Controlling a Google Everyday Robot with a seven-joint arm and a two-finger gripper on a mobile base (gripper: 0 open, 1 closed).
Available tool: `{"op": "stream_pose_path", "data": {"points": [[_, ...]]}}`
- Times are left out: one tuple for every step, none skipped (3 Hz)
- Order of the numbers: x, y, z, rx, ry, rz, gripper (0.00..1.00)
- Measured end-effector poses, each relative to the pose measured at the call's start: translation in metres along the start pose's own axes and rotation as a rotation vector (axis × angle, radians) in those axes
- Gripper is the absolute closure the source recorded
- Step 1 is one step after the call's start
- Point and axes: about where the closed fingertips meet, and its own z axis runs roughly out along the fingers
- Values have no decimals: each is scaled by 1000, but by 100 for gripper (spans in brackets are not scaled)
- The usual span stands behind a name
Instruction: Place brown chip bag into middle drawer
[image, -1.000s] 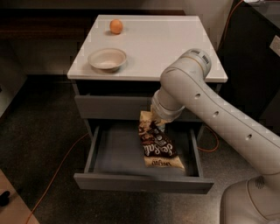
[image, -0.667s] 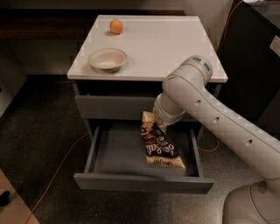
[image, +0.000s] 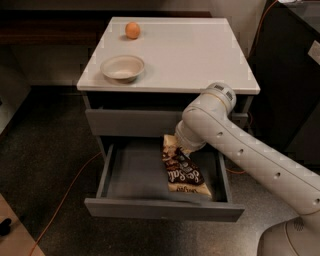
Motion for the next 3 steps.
{"op": "stream_pose_path", "data": {"points": [[-2,3,14,-10,12,-30,76],[-6,5,33,-4,16,-57,52],[-11,12,54,-19,-8,-73,21]]}}
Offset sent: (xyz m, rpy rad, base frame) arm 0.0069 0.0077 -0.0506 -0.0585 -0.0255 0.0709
